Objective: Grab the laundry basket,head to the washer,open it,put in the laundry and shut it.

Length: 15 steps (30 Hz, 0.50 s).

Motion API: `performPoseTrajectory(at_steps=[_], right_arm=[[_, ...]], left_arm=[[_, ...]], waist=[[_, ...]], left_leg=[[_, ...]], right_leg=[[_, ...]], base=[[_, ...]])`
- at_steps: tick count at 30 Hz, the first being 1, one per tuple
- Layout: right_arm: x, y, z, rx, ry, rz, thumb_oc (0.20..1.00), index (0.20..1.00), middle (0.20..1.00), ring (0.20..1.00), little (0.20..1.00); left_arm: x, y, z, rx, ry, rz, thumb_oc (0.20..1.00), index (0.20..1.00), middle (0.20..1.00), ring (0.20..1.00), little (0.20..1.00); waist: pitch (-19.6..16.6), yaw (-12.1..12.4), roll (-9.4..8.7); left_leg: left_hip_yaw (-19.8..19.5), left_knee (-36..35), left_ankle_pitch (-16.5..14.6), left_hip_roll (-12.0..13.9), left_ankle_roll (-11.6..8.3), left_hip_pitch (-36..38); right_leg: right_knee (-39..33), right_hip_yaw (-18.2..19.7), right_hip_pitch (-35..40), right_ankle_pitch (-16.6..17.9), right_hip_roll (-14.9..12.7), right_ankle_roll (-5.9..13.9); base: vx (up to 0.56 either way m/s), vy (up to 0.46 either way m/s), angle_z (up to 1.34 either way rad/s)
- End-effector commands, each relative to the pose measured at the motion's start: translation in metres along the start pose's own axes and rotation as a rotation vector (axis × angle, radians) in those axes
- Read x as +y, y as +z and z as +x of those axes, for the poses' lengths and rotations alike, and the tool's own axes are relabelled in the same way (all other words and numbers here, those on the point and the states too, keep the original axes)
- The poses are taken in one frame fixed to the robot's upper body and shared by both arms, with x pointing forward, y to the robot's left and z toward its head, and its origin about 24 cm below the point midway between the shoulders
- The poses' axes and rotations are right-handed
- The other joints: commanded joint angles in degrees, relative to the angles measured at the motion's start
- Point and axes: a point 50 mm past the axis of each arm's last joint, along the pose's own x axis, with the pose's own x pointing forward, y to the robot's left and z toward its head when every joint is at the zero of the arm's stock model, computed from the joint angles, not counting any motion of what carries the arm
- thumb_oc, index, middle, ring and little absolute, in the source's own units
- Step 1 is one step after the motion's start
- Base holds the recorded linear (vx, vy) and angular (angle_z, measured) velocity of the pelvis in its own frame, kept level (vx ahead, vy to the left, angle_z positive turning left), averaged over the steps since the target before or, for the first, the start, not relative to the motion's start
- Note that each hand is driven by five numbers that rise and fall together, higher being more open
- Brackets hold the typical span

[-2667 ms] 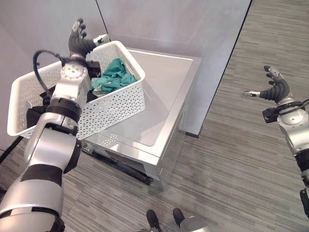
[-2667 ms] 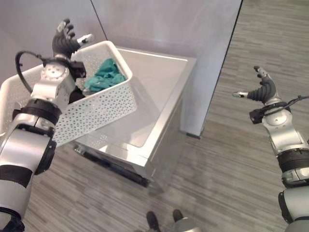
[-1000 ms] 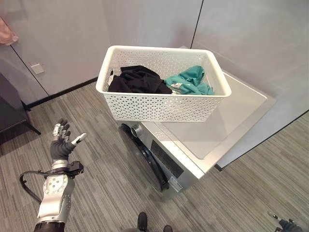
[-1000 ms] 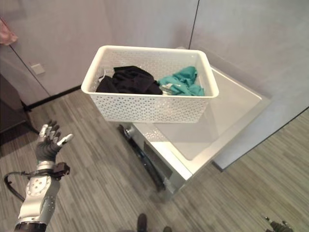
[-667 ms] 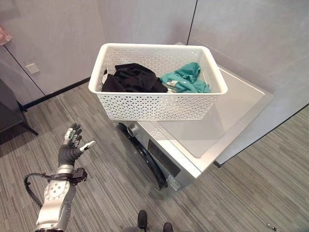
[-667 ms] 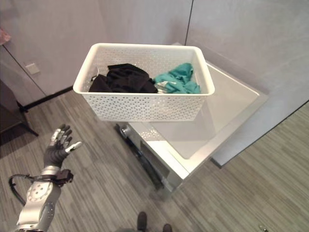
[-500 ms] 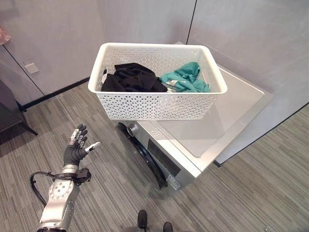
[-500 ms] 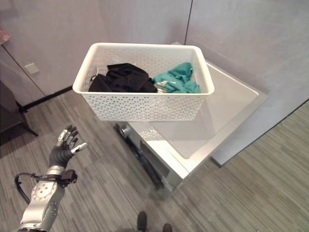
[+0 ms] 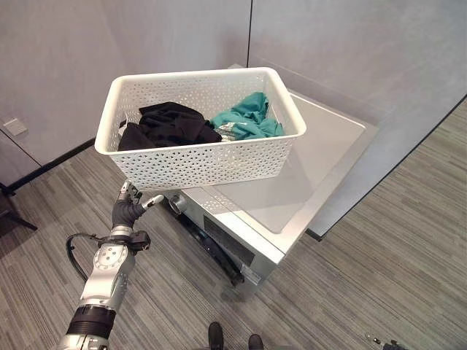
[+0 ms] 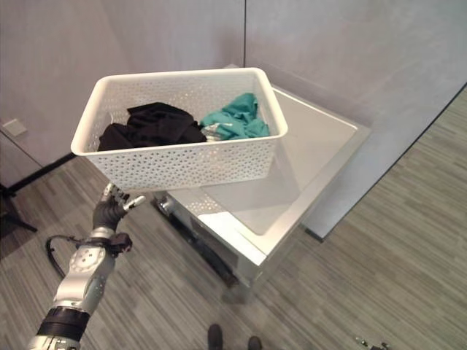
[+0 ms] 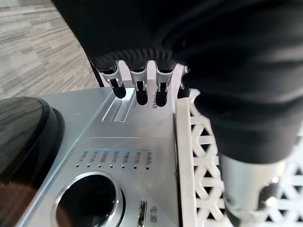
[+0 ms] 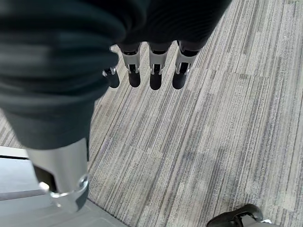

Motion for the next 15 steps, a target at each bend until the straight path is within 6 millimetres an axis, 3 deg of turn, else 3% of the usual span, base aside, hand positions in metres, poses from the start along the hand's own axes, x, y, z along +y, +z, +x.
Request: performPoseTrajectory(at_steps=[1,5,10,14,15], right_arm=[[-0.019,-0.005,-0.002,0.022,-0.054,-0.054,1.000,1.000,1.000,1.000,1.000],[-0.019,-0.010,-0.004,0.030,-0.050,-0.069,1.000,1.000,1.000,1.000,1.000],[-0.011,-0.008,-0.005,0.005,0.005,-0.106,1.000,1.000,1.000,1.000,1.000],[-0.007,-0.007,-0.005,0.000,0.036,-0.122,1.000,1.000,1.000,1.000,1.000],[-0.007,-0.020,-0.007,0.030,0.049,-0.107,1.000,1.000,1.000,1.000,1.000]], left_arm=[[0.010,0.024,0.014,-0.102,0.080,-0.041,1.000,1.000,1.000,1.000,1.000],[0.016,0.036,0.022,-0.139,0.125,-0.059,1.000,1.000,1.000,1.000,1.000],[0.032,0.062,0.043,-0.186,0.185,0.030,1.000,1.000,1.000,1.000,1.000],[0.048,0.079,0.051,-0.214,0.234,0.111,1.000,1.000,1.000,1.000,1.000],[0.057,0.088,0.052,-0.222,0.243,0.158,1.000,1.000,1.000,1.000,1.000]], waist=[[-2.0,0.0,-0.55],[-2.1,-0.4,-1.12],[-2.2,-1.1,-2.58],[-2.2,-1.2,-2.62],[-2.2,-1.4,-2.36]], left_leg=[[0.3,0.2,-5.5,1.7,-3.03,2.5],[0.7,0.2,-5.5,2.0,-3.15,2.3],[1.1,0.2,-5.5,2.4,-3.37,1.7],[1.5,0.2,-5.7,2.3,-3.41,1.9],[1.7,0.2,-5.8,2.3,-3.42,2.0]], right_leg=[[-0.2,2.2,-5.7,3.3,-1.0,4.87],[-0.2,2.7,-6.1,3.4,-0.7,4.91],[-0.2,3.1,-6.8,3.7,-0.4,5.07],[-0.2,3.4,-6.9,3.7,-0.4,5.34],[-0.2,3.6,-6.8,3.7,-0.4,5.41]], base=[[0.02,0.002,-0.04],[0.02,-0.004,-0.10],[0.02,-0.015,-0.09],[0.03,0.016,-0.03],[0.04,0.035,-0.06]])
